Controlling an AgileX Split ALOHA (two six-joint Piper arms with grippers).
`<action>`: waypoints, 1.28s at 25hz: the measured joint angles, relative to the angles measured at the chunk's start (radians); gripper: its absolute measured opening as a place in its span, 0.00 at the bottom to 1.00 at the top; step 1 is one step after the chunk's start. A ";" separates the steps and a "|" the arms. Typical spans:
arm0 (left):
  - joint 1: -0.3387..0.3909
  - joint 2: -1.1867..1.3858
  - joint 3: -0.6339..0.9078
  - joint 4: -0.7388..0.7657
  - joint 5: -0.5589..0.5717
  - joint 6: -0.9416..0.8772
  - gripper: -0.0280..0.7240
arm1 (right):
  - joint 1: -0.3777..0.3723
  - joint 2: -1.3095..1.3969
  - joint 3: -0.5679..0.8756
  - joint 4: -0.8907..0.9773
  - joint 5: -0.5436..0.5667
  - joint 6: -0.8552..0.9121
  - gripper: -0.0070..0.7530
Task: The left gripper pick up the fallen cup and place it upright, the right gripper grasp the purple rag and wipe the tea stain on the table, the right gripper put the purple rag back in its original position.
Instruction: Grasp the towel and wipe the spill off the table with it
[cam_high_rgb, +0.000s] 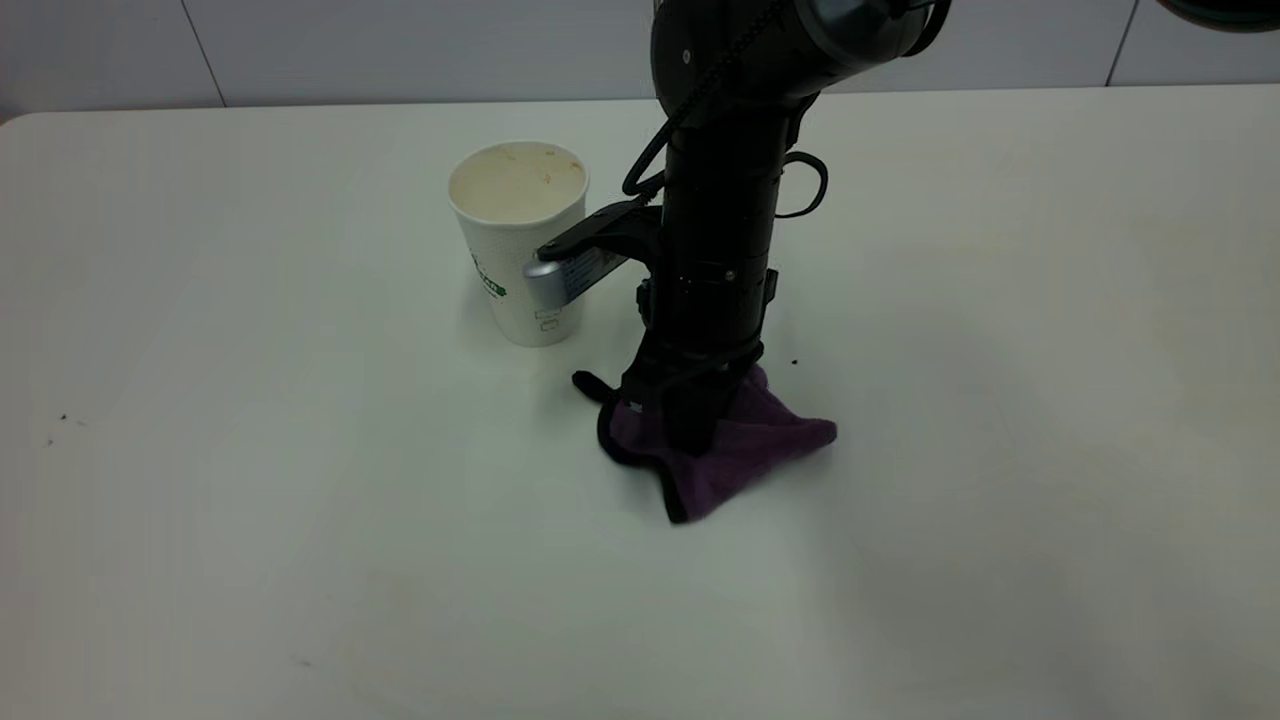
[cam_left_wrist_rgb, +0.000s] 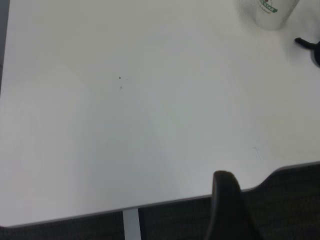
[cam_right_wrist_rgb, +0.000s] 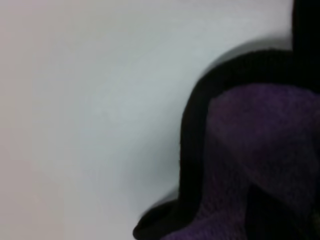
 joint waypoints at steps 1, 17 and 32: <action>0.000 0.000 0.000 0.000 0.000 0.000 0.67 | 0.002 -0.001 0.000 -0.051 -0.023 0.051 0.09; 0.000 0.000 0.000 0.000 0.000 -0.001 0.67 | -0.246 0.002 -0.002 -0.457 -0.111 0.510 0.10; 0.000 0.000 0.000 0.000 0.000 -0.001 0.67 | -0.268 0.000 -0.011 -0.061 -0.033 0.290 0.10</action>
